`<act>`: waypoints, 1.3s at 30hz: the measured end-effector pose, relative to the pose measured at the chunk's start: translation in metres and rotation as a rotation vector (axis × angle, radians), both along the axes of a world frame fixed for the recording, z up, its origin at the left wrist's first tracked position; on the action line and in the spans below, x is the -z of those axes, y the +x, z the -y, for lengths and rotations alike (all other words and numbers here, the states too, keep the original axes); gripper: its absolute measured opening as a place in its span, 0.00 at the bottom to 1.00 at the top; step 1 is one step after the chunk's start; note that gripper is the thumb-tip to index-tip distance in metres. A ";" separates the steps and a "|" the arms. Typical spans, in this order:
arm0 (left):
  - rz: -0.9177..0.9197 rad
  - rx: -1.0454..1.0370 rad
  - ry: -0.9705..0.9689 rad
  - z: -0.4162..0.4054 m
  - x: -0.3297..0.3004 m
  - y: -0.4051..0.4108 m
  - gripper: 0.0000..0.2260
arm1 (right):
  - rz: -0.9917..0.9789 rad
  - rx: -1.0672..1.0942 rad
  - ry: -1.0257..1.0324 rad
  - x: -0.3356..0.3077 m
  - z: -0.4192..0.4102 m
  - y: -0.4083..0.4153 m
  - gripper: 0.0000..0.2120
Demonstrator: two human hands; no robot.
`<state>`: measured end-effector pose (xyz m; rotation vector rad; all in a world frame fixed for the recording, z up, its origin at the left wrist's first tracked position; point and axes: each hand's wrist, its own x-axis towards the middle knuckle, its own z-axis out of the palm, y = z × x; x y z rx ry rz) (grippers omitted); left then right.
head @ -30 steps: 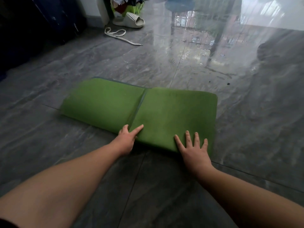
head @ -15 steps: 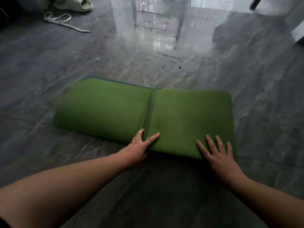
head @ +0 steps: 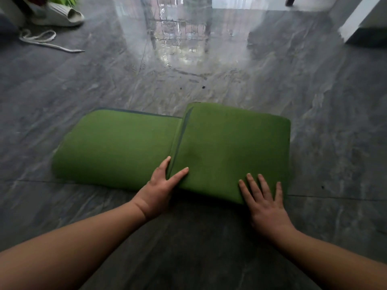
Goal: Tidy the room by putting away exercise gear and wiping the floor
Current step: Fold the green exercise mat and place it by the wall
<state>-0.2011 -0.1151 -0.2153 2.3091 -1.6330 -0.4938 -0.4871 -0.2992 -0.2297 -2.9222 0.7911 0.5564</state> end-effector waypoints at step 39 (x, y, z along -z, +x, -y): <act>0.013 0.076 0.232 0.022 0.016 0.016 0.32 | 0.082 -0.218 0.115 -0.015 -0.030 0.092 0.47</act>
